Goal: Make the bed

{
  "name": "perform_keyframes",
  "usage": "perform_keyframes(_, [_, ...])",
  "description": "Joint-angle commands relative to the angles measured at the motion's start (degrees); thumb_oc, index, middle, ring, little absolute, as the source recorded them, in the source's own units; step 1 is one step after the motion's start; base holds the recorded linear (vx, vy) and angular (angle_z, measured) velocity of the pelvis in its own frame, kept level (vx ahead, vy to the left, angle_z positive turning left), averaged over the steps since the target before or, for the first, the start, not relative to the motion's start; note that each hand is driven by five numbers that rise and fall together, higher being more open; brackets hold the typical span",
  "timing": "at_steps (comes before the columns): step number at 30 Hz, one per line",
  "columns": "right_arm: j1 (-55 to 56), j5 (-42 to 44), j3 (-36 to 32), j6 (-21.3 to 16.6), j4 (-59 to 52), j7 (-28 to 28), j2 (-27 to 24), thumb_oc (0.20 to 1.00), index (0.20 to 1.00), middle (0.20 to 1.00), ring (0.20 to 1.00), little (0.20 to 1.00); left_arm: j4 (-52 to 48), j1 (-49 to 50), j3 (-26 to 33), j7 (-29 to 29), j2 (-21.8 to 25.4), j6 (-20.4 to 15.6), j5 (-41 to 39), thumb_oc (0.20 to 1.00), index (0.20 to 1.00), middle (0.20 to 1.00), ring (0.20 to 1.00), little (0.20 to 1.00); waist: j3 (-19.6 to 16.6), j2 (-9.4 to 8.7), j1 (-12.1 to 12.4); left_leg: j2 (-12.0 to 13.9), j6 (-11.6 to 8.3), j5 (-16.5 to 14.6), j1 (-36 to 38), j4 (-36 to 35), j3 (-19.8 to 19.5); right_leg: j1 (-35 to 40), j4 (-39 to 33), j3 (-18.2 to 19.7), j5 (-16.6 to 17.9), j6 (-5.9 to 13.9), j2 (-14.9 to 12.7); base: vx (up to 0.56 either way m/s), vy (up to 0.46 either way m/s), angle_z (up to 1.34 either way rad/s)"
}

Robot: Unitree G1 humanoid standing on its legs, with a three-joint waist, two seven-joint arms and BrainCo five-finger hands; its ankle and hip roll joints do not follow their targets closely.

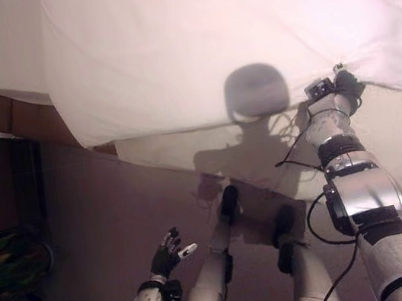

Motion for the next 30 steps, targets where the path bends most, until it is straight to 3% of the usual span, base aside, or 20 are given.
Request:
perform_keyframes(1, [-5.0, -3.9, 3.9, -2.1, -5.9, 1.1, -9.4, 0.2, 0.2, 0.2, 0.2, 0.2, -3.8, -2.8, -0.6, -1.7, 2.1, -2.8, -2.3, 1.0, 1.0, 1.0, 1.0, 1.0, 2.9, -1.65, -1.1, -4.2, 1.27, -8.3, 10.5, -0.8, 4.0, 14.2, -22.5, 0.9, 10.6, 8.65, 0.8, 0.0, 0.022, 0.05])
perform_keyframes(8, [-3.5, -4.0, 4.3, -2.3, -9.3, 2.0, -9.2, 0.2, 0.2, 0.2, 0.2, 0.2, -9.9, -3.0, -1.5, -4.5, 1.7, -2.4, -9.7, 1.0, 1.0, 1.0, 1.0, 1.0, 2.7, -2.12, -2.2, -4.5, 1.23, -8.8, 13.2, -0.8, 4.6, 17.3, -23.2, 0.6, 10.8, 8.85, 0.4, -0.01, 0.036, 0.07])
perform_keyframes(10, [-2.7, -2.1, 4.0, -3.0, -11.5, 2.8, -7.0, 0.2, 0.2, 0.2, 0.2, 0.2, -12.0, -4.5, -2.5, -6.1, -0.1, -1.9, -17.9, 1.0, 1.0, 1.0, 1.0, 1.0, 2.1, -3.12, -3.1, -4.6, 1.49, -9.4, 14.8, -0.8, 5.4, 19.2, -23.9, 0.8, 11.0, 8.95, 0.3, 0.0, 0.064, 0.05])
perform_keyframes(16, [-0.1, -3.4, 6.4, -2.3, -18.8, 4.1, -3.5, 0.2, 0.2, 0.2, 0.2, 0.2, -15.3, -11.4, -6.8, -6.5, -1.2, -0.9, -26.3, 1.0, 1.0, 1.0, 1.0, 1.0, 1.0, -5.01, -5.6, -4.7, 2.17, -10.3, 17.7, -0.8, 6.5, 22.2, -25.3, 1.8, 11.9, 9.26, 0.3, -0.01, 0.074, -0.06])
perform_keyframes(17, [1.4, -4.7, 7.5, -2.0, -21.7, 4.2, -1.6, 0.2, 0.2, 0.2, 0.2, 0.2, -15.1, -14.3, -9.0, -6.2, -2.3, -0.3, -30.7, 1.0, 1.0, 1.0, 1.0, 1.0, 0.7, -5.67, -6.7, -4.6, 2.49, -10.6, 19.0, -0.8, 7.2, 23.4, -25.8, 2.2, 12.1, 9.33, 0.4, -0.02, 0.091, -0.2])
perform_keyframes(23, [5.3, -5.4, 11.4, 0.4, -27.2, 6.4, 4.0, 0.2, 0.2, 0.2, 0.2, 0.2, -7.3, -19.9, -11.8, -3.7, -6.5, 1.0, -41.9, 1.0, 1.0, 1.0, 1.0, 1.0, -0.9, -8.36, -9.1, -4.6, 3.9, -11.7, 22.0, -0.8, 9.8, 24.9, -26.3, 4.9, 13.2, 9.82, 1.0, -0.02, 0.095, -0.32])
perform_keyframes(30, [10.9, -5.2, 12.9, -0.8, -35.0, 6.2, 10.1, 0.2, 0.2, 0.2, 0.2, 0.2, 1.6, -26.6, -6.2, -0.1, -11.0, -0.6, -46.1, 1.0, 1.0, 1.0, 1.0, 1.0, -2.8, -9.93, -10.8, -4.6, 4.68, -12.5, 23.8, -0.8, 12.2, 25.5, -26.7, 6.9, 13.5, 9.88, 1.7, -0.02, 0.048, -0.27])
